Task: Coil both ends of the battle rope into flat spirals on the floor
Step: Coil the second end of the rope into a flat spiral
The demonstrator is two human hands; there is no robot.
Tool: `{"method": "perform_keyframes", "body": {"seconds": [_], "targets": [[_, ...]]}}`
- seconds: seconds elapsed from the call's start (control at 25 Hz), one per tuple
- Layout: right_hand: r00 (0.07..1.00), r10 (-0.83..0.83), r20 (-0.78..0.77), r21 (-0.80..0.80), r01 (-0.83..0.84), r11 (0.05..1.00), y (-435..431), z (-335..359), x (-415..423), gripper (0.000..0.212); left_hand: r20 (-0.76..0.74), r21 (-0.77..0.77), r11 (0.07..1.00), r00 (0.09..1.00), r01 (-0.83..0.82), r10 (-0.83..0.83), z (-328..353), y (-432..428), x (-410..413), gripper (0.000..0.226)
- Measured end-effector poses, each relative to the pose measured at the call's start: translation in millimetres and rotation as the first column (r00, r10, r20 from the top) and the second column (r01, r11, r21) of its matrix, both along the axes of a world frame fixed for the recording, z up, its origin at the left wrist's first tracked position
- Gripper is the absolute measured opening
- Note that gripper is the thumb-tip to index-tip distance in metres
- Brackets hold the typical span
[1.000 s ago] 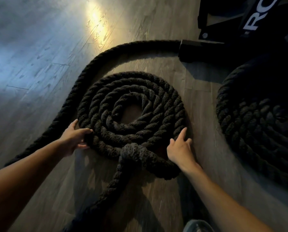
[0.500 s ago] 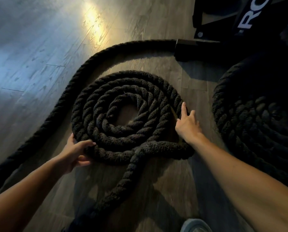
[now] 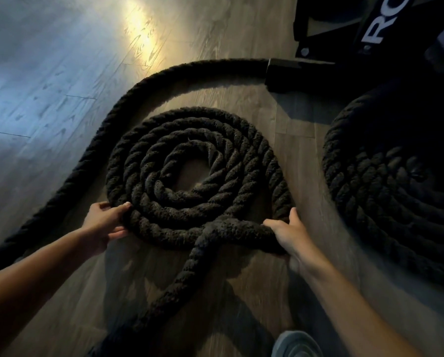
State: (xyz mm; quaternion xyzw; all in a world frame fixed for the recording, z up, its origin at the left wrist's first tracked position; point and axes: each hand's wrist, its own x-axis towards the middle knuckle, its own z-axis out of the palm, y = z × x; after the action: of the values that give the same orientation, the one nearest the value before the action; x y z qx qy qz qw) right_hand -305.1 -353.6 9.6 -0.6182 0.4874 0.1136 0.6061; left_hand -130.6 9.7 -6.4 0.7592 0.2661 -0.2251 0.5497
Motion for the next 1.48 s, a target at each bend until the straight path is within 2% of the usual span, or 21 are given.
{"method": "perform_keyframes", "body": {"seconds": [0.12, 0.24, 0.36, 0.4, 0.48, 0.52, 0.6, 0.68, 0.76, 0.8, 0.88, 1.04, 1.2, 1.28, 1.32, 1.36, 1.4, 1.44, 1.48], "targets": [[0.976, 0.211, -0.048, -0.154, -0.216, 0.964, -18, -6, 15, 0.112, -0.027, -0.042, 0.999, 0.999, -0.026, 0.025, 3, -13, -9, 0.063], [0.911, 0.379, -0.159, -0.43, -0.41, 0.804, -35, -1, 48, 0.116, -0.138, -0.082, 0.995, 0.989, -0.054, 0.043, 5, -37, -34, 0.058], [0.873, 0.441, -0.208, -0.542, -0.478, 0.691, -40, 0, 71, 0.109, -0.217, -0.057, 0.996, 0.975, -0.07, 0.056, 8, -48, -54, 0.069], [0.867, 0.451, -0.212, -0.563, -0.486, 0.669, -42, 0, 72, 0.107, -0.23, -0.023, 1.0, 0.973, -0.021, 0.015, 12, -45, -54, 0.074], [0.87, 0.451, -0.201, -0.613, -0.47, 0.635, -41, 2, 65, 0.1, -0.276, 0.065, 0.982, 0.948, 0.179, -0.155, 23, -27, -42, 0.076], [0.876, 0.44, -0.197, -0.628, -0.457, 0.63, -35, 2, 59, 0.099, -0.306, 0.106, 0.959, 0.926, 0.262, -0.22, 29, -17, -34, 0.073], [0.903, 0.393, -0.174, -0.59, -0.416, 0.693, -6, 0, 41, 0.108, -0.293, 0.183, 0.943, 0.931, 0.278, -0.217, 36, -3, -17, 0.074], [0.935, 0.339, -0.102, -0.597, -0.33, 0.731, 35, -7, 17, 0.11, -0.14, 0.238, 0.949, 0.974, 0.207, -0.177, 33, -3, -3, 0.072], [0.959, 0.284, 0.001, -0.635, -0.219, 0.741, 57, -14, 6, 0.1, 0.039, 0.248, 0.958, 0.986, 0.146, -0.161, 29, -12, 3, 0.08], [0.961, 0.275, 0.027, -0.615, -0.201, 0.763, 58, -18, 8, 0.097, 0.078, 0.241, 0.96, 0.983, 0.142, -0.165, 29, -17, 4, 0.084], [0.939, 0.34, 0.043, -0.58, -0.254, 0.774, 48, -23, 18, 0.096, 0.076, 0.191, 0.974, 0.987, 0.124, -0.141, 26, -17, 6, 0.093], [0.817, 0.568, 0.096, -0.562, -0.426, 0.708, 9, -37, 45, 0.098, 0.031, 0.142, 0.974, 0.983, 0.175, -0.181, 29, -11, -7, 0.112], [0.747, 0.659, 0.087, -0.54, -0.52, 0.662, -41, -29, 76, 0.093, -0.081, 0.096, 0.964, 0.967, 0.247, -0.24, 26, -17, -47, 0.112], [0.755, 0.649, 0.098, -0.549, -0.503, 0.668, -47, -28, 84, 0.09, -0.144, 0.15, 0.943, 0.95, 0.298, -0.277, 24, -20, -56, 0.106], [0.771, 0.625, 0.127, -0.559, -0.465, 0.687, -45, -30, 85, 0.089, -0.186, 0.269, 0.871, 0.909, 0.411, -0.372, 27, -21, -54, 0.106], [0.787, 0.594, 0.166, -0.566, -0.418, 0.711, -44, -31, 85, 0.088, -0.265, 0.458, 0.693, 0.83, 0.557, -0.491, 30, -21, -48, 0.109], [0.794, 0.572, 0.206, -0.57, -0.378, 0.729, -44, -32, 83, 0.088, -0.341, 0.646, 0.432, 0.744, 0.629, -0.575, 33, -20, -40, 0.114], [0.798, 0.556, 0.233, -0.576, -0.348, 0.74, -47, -32, 81, 0.089, -0.359, 0.774, 0.198, 0.674, 0.602, -0.645, 36, -20, -30, 0.12], [0.805, 0.54, 0.246, -0.589, -0.318, 0.742, -50, -32, 78, 0.089, -0.312, 0.849, 0.079, 0.618, 0.522, -0.722, 38, -19, -23, 0.123]]}}
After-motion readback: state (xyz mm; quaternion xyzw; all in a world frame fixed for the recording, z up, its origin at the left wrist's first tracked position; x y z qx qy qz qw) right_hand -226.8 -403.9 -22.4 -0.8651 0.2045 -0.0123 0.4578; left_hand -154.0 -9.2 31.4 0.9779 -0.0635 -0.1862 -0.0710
